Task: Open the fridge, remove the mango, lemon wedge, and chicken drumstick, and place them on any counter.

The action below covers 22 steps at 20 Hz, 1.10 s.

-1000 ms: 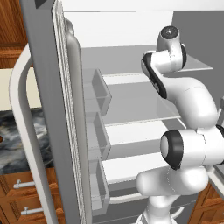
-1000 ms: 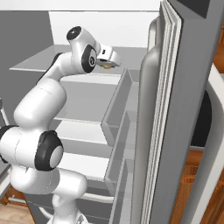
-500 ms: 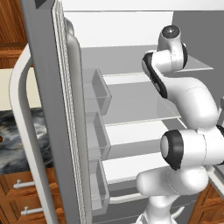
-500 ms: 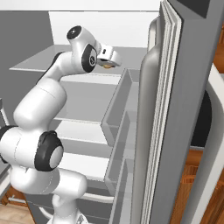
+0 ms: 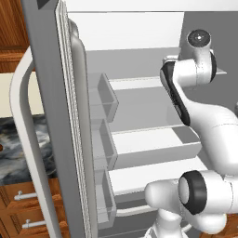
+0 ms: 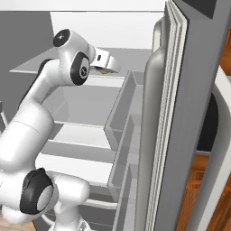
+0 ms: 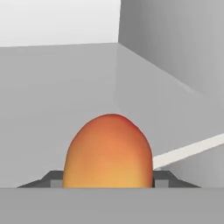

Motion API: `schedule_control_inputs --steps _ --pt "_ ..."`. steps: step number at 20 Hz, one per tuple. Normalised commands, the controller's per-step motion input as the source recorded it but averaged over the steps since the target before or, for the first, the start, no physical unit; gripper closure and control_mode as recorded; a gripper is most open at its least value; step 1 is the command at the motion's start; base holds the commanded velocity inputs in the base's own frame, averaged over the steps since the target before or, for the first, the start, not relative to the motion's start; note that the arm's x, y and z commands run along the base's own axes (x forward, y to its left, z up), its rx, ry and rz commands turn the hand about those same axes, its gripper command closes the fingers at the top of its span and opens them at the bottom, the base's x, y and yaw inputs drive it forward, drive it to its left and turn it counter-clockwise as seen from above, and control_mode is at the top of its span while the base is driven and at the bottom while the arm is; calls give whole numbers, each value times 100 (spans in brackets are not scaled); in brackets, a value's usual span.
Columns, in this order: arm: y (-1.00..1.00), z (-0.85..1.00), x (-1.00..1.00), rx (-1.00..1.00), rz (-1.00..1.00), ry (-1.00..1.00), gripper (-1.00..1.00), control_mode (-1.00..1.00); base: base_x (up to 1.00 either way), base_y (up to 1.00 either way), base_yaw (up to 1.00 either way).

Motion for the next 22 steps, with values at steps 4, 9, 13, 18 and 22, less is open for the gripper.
schedule_control_inputs --steps 4,9,13,18,22 --pt "1 37 -100 0 11 0 100 -100 0 0 0" --pt "6 38 -91 0 20 0 100 -100 0 0 0" --pt "12 21 -80 0 17 0 100 -100 0 0 0" --pt "44 1 -56 -1 9 0 100 -100 0 0 0" --pt "61 0 -39 -2 0 0 100 -100 0 0 0"
